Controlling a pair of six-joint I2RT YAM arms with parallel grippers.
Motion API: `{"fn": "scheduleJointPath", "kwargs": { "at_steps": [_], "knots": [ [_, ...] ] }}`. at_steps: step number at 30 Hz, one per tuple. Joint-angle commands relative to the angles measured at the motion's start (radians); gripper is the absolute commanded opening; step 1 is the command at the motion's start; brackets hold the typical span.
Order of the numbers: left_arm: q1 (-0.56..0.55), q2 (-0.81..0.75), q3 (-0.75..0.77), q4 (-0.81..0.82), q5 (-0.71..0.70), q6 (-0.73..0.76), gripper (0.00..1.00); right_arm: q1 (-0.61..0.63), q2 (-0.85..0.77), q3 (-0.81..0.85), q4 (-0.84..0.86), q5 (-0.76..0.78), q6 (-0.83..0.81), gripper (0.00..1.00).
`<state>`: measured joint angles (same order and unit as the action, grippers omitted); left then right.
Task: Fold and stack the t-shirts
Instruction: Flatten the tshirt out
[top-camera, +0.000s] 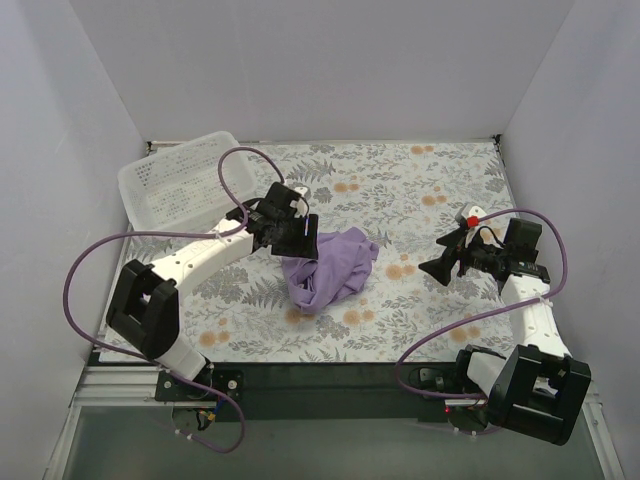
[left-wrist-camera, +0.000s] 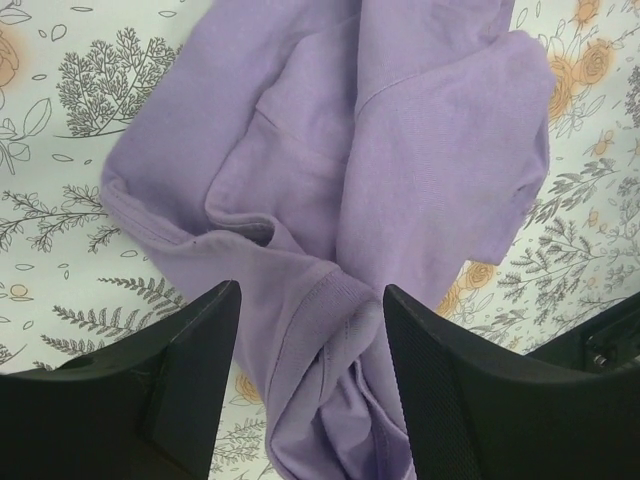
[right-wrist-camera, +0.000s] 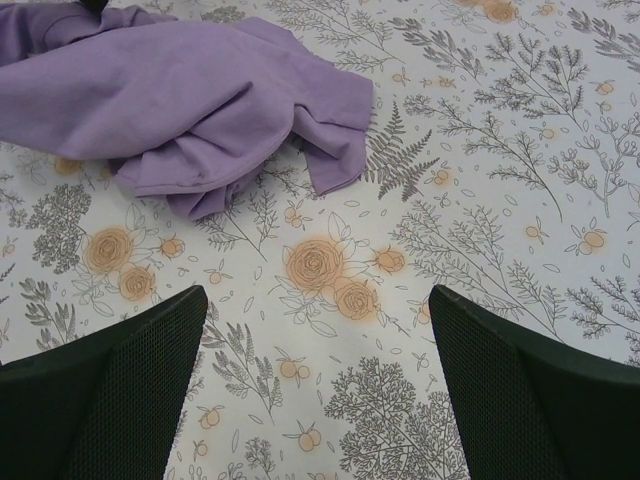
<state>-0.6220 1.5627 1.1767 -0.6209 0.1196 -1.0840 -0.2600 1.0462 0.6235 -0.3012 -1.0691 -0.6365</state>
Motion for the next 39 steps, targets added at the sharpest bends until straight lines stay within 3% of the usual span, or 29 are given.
{"fn": "scheduleJointPath", "kwargs": {
  "at_steps": [1,8,10,11,14,20,27,33,39],
  "knots": [
    [-0.001,0.011,0.026,-0.028,0.023,0.05,0.57,0.004,0.008,0.03,-0.024,-0.028,-0.017,0.98],
    [-0.001,0.04,0.031,-0.033,0.048,0.052,0.45,0.004,0.009,0.03,-0.027,-0.031,-0.017,0.98],
    [-0.001,0.048,0.037,-0.033,0.063,0.052,0.35,0.004,0.011,0.03,-0.029,-0.032,-0.02,0.98],
    [-0.002,0.056,0.041,-0.033,0.069,0.05,0.2,0.004,0.009,0.03,-0.03,-0.035,-0.022,0.98],
    [-0.002,0.04,0.057,-0.017,0.071,0.044,0.0,0.004,0.014,0.033,-0.039,-0.048,-0.028,0.98],
    [-0.004,-0.126,0.064,0.078,0.028,0.016,0.0,0.068,0.104,0.068,-0.065,-0.058,-0.006,0.95],
    [-0.002,-0.283,0.017,0.156,0.071,-0.042,0.0,0.364,0.364,0.27,-0.07,0.123,0.176,0.85],
    [-0.002,-0.368,-0.043,0.197,0.078,-0.082,0.0,0.468,0.556,0.426,-0.067,0.268,0.337,0.83],
    [-0.004,-0.394,-0.055,0.213,0.084,-0.096,0.0,0.525,0.656,0.427,-0.029,0.344,0.412,0.81]
  ]
}}
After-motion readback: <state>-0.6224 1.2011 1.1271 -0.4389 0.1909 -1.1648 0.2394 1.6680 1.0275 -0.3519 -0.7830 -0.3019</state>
